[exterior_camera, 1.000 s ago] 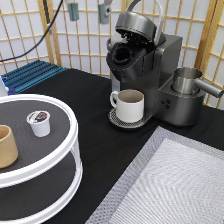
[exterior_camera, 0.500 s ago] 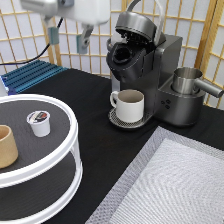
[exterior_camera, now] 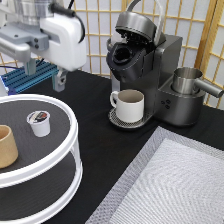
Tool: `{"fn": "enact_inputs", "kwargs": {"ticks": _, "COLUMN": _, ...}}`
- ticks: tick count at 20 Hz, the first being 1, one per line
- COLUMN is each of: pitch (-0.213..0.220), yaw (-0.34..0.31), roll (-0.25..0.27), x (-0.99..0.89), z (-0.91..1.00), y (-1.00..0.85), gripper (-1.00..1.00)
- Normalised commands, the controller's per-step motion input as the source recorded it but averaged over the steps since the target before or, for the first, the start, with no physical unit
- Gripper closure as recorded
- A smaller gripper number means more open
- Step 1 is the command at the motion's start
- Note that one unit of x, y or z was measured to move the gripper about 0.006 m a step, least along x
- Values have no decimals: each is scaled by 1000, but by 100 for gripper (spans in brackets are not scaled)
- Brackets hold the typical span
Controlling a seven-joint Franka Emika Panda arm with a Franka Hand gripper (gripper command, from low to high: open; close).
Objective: Make coffee
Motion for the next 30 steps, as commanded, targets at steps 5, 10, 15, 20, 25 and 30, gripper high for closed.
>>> {"fn": "enact_inputs", "kwargs": {"ticks": 5, "pitch": -107, "yaw": 22, "roll": 2, "x": -43, "z": -316, "y": -274, "gripper": -100}}
{"fn": "enact_inputs", "kwargs": {"ticks": 10, "pitch": -107, "yaw": 43, "roll": 31, "x": -7, "z": -298, "y": -459, "gripper": -100}}
{"fn": "enact_inputs", "kwargs": {"ticks": 15, "pitch": -60, "yaw": 90, "roll": 8, "x": -200, "z": -320, "y": -225, "gripper": -100}}
{"fn": "enact_inputs", "kwargs": {"ticks": 20, "pitch": -15, "yaw": 137, "roll": -6, "x": -329, "z": -163, "y": 194, "gripper": -100}}
{"fn": "enact_inputs", "kwargs": {"ticks": 25, "pitch": -9, "yaw": 118, "roll": -2, "x": -258, "z": -210, "y": 144, "gripper": -100}}
{"fn": "enact_inputs", "kwargs": {"ticks": 30, "pitch": -28, "yaw": 63, "roll": -5, "x": -544, "z": -299, "y": -1, "gripper": -100}}
